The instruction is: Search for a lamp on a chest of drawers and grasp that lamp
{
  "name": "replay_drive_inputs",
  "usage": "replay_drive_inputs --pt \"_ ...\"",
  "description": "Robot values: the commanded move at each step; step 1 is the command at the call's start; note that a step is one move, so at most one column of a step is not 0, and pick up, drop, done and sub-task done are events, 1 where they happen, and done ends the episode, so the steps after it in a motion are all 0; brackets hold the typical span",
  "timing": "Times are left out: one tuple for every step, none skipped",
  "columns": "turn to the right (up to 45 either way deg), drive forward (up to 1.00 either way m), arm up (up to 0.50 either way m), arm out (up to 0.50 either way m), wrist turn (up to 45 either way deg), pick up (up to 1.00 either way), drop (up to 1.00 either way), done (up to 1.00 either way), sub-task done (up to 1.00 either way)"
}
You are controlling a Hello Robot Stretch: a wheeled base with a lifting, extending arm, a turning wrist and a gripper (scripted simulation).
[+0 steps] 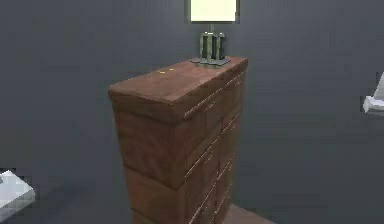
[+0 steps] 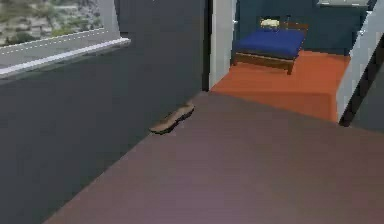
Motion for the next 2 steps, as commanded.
replay_drive_inputs --pt "45.0 0.00 0.00 0.00 0.0 0.00 0.00 0.00 0.00" --pt "45.0 0.00 0.00 0.00 0.0 0.00 0.00 0.00 0.00"
